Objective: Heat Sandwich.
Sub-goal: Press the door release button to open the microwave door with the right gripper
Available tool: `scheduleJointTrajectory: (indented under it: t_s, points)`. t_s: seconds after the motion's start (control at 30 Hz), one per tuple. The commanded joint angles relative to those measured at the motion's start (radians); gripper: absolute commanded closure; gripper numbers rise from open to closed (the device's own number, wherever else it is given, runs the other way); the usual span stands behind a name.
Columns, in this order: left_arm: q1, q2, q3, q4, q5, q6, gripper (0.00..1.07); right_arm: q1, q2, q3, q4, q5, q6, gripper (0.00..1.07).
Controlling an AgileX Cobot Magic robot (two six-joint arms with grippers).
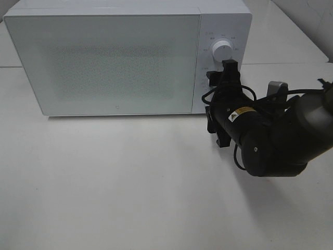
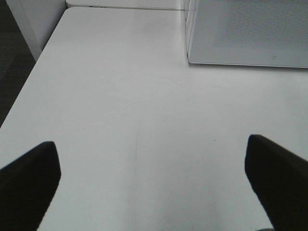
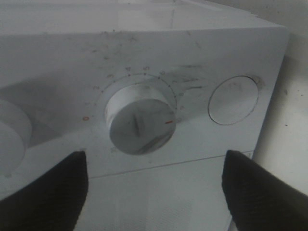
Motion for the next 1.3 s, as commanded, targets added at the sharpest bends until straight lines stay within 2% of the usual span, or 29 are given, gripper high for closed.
scheduleJointTrajectory:
  t_s: [0.03, 0.13, 0.2, 0.27, 0.37, 0.47, 0.5, 0.8, 1.07, 1.23, 1.3]
  points:
    - [0.003, -0.021, 0.001, -0.005, -0.01, 0.003, 0.07, -0.005, -0.062, 0.012, -0.028, 0.123, -0.13, 0.31]
    - [0.003, -0.021, 0.001, -0.005, -0.01, 0.003, 0.07, -0.005, -0.09, 0.014, -0.038, 0.201, -0.212, 0.31]
    - [0.003, -0.021, 0.001, -0.005, -0.01, 0.003, 0.07, -0.008, -0.135, 0.014, -0.074, 0.349, -0.362, 0.31]
    - [0.003, -0.021, 0.001, -0.005, -0.01, 0.003, 0.07, -0.008, -0.15, 0.014, -0.088, 0.401, -0.402, 0.31]
    - [0.003, -0.021, 0.001, -0.005, -0.01, 0.003, 0.07, -0.008, -0.204, 0.014, -0.148, 0.588, -0.612, 0.31]
    - [0.003, -0.021, 0.001, -0.005, -0.01, 0.003, 0.07, -0.008, -0.225, 0.014, -0.173, 0.67, -0.717, 0.31]
    - [0.003, -0.021, 0.001, -0.005, -0.01, 0.003, 0.07, -0.008, -0.245, 0.014, -0.188, 0.755, -0.838, 0.31]
    - [0.003, -0.021, 0.001, -0.005, -0.01, 0.004, 0.07, -0.008, -0.327, 0.014, -0.189, 1.048, -1.236, 0.31]
    - [0.003, -0.021, 0.001, -0.005, -0.01, 0.004, 0.07, -0.008, -0.428, 0.014, -0.199, 1.273, -1.426, 0.31]
    - [0.003, -0.021, 0.001, -0.005, -0.01, 0.004, 0.07, -0.008, -0.518, 0.014, -0.265, 1.443, -1.452, 0.31]
    - [0.003, -0.021, 0.001, -0.005, -0.01, 0.004, 0.07, -0.008, -0.579, 0.014, -0.327, 1.529, -1.451, 0.31]
